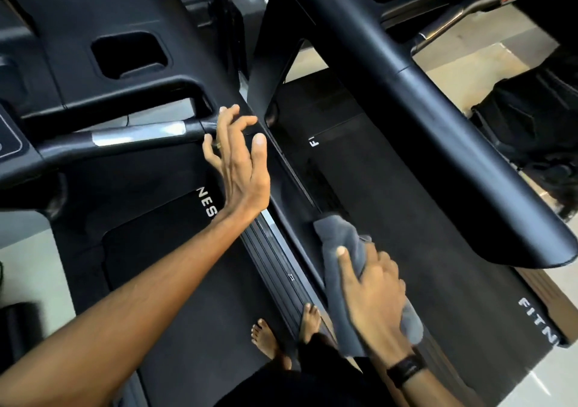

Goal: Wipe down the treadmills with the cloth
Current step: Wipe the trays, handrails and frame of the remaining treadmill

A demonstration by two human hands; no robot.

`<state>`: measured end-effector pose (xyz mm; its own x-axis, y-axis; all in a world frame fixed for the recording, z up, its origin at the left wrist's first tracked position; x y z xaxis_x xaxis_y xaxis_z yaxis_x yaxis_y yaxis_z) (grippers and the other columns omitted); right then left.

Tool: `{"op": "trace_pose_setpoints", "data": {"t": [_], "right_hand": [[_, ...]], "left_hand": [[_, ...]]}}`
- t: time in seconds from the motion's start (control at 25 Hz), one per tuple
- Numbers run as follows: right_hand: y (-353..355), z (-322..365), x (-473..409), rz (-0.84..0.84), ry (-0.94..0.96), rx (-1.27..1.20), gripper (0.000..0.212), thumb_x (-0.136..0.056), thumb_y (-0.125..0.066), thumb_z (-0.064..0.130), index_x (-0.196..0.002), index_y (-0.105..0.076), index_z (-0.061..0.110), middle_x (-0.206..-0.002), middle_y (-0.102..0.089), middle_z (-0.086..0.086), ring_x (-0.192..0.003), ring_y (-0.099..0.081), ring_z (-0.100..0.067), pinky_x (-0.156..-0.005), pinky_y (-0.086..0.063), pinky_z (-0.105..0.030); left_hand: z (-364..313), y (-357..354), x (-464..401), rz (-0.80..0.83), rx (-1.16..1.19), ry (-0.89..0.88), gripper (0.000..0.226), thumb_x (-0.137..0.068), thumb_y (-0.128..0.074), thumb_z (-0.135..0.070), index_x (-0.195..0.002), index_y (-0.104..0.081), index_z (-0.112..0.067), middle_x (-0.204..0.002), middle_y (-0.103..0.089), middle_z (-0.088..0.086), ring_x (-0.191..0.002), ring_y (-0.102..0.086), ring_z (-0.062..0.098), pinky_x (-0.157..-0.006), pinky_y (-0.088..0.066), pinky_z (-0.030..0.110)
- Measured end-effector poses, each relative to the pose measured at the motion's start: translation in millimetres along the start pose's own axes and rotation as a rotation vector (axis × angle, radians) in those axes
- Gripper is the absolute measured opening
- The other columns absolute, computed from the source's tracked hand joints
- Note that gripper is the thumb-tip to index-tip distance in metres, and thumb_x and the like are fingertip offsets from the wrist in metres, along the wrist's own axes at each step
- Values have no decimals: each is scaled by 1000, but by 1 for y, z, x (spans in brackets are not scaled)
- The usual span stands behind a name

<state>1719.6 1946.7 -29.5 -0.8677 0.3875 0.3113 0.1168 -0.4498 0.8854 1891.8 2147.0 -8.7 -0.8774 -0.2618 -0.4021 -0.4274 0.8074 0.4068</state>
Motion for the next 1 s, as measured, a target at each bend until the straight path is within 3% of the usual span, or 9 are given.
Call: {"op": "trace_pose_setpoints", "data": {"t": [0.12, 0.16, 0.28, 0.4, 0.48, 0.64, 0.8, 0.88, 1.0], "right_hand": [[-2, 59, -9, -182, 118, 103, 56, -94, -24, 67, -117, -55, 26, -107, -57, -4, -102, -53, -29, -88, -41, -49], [-6, 75, -25, -173, 141, 64, 54, -95, -25, 67, -117, -54, 27, -109, -57, -4, -104, -53, -29, -88, -41, -49], [-19, 88, -88, 39, 148, -163, 52, -95, -31, 69, -121, -53, 30, -114, -59, -2, -110, -54, -27, -93, -43, -47], [-34, 65, -126, 328, 52, -521, 55, -90, -41, 72, -118, -56, 27, -104, -59, 4, -103, -60, -26, -84, -43, -34], [-37, 44, -116, 368, -6, -554, 54, -88, -39, 74, -113, -57, 29, -101, -60, 7, -103, -62, -25, -82, -42, -32], [-19, 17, -57, 122, -1, -204, 50, -95, -30, 69, -116, -54, 30, -107, -58, 0, -105, -56, -29, -91, -43, -45], [-2, 87, -44, -199, 236, -2, 45, -94, -37, 63, -111, -56, 26, -103, -58, -5, -96, -54, -30, -81, -42, -46], [-7, 126, -84, -92, 296, -88, 46, -95, -36, 64, -116, -54, 28, -110, -57, -3, -102, -52, -27, -85, -40, -45], [-40, 111, -155, 302, 61, -508, 63, -84, -46, 74, -120, -60, 25, -113, -63, 1, -106, -58, -23, -91, -46, -40]], "left_hand": [[3, -5, -6, 31, -34, -35, 42, -98, -33, -36, -121, -57, -12, -147, -44, 4, -148, -28, 15, -117, -5, 54], [2, -6, -8, 51, -51, -56, 42, -97, -33, -36, -121, -57, -11, -147, -44, 4, -148, -27, 16, -117, -5, 54], [-2, -9, -16, 123, -97, -101, 42, -97, -33, -32, -122, -56, -8, -147, -44, 4, -148, -24, 9, -118, -1, 53], [-7, -11, -20, 181, -141, -159, 40, -97, -34, -30, -119, -56, -5, -145, -45, 6, -145, -26, 0, -117, -3, 58], [-5, -10, -20, 186, -153, -132, 40, -97, -34, -30, -120, -57, -6, -145, -45, 4, -146, -24, -1, -117, -3, 55], [4, -2, -9, 176, -185, -107, 39, -97, -34, -31, -119, -57, -8, -142, -44, -4, -147, -28, 9, -117, -5, 55], [7, -7, -21, 220, -136, -116, 38, -97, -34, -30, -117, -59, -9, -143, -47, 5, -146, -28, 4, -117, -3, 57], [8, -12, -34, 233, -117, -149, 38, -98, -34, -30, -116, -60, -9, -142, -48, 6, -146, -29, 7, -117, -4, 57], [7, -16, -48, 340, -124, -215, 34, -99, -35, -27, -112, -61, -9, -141, -48, 8, -136, -26, -15, -118, -3, 54]]}}
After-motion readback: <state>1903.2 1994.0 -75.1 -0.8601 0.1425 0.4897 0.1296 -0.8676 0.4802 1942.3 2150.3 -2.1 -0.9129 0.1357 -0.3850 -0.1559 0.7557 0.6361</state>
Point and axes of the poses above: each hand's wrist, its own x-axis away from the middle knuckle, its own y-axis out of the back of the hand, z = x × y, the point moved 4 cm from there along -x, towards the middle knuckle
